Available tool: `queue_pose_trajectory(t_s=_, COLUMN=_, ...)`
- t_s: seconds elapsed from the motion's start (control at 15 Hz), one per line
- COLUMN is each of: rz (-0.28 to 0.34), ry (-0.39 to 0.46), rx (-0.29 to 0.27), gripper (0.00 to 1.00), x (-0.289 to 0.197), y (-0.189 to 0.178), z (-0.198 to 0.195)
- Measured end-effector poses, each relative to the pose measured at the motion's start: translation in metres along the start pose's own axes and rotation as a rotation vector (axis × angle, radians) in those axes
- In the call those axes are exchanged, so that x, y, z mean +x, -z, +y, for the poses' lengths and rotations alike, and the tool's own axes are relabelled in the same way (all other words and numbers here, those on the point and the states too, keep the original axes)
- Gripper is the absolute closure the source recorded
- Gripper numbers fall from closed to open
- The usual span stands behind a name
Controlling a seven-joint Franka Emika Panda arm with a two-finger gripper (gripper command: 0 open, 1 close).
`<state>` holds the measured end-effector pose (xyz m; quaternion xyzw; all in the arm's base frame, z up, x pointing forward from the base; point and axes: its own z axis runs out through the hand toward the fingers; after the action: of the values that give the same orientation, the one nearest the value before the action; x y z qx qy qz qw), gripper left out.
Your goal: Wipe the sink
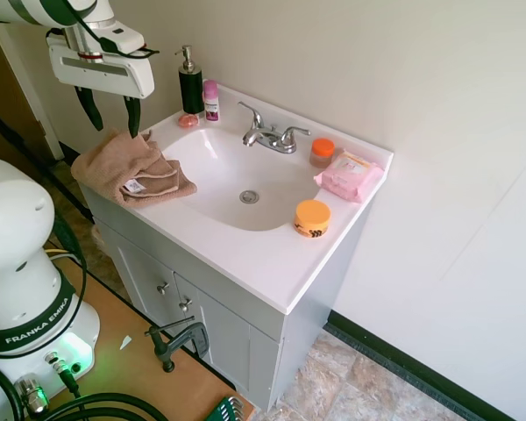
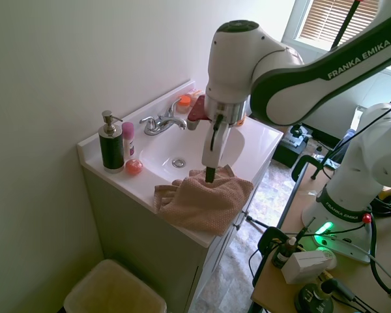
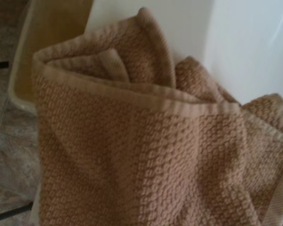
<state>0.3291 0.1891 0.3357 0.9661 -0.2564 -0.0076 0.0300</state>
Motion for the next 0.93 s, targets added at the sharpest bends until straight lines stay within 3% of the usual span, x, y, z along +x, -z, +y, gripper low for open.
queue_pose_trajectory(t_s=0.4, rz=-0.024, ry=0.009, rx=-0.008, gripper=0.0, x=-0.005, y=-0.044, z=-0.011)
queue_pose_trajectory(t_s=0.87, rz=-0.042, ry=-0.031, rx=-0.061, gripper=0.0, x=0.013, y=-0.09, z=-0.023)
queue_pose_trajectory(t_s=0.93, rz=-0.045, ry=-0.033, rx=-0.063, gripper=1.0, x=0.016, y=-0.092, z=-0.024)
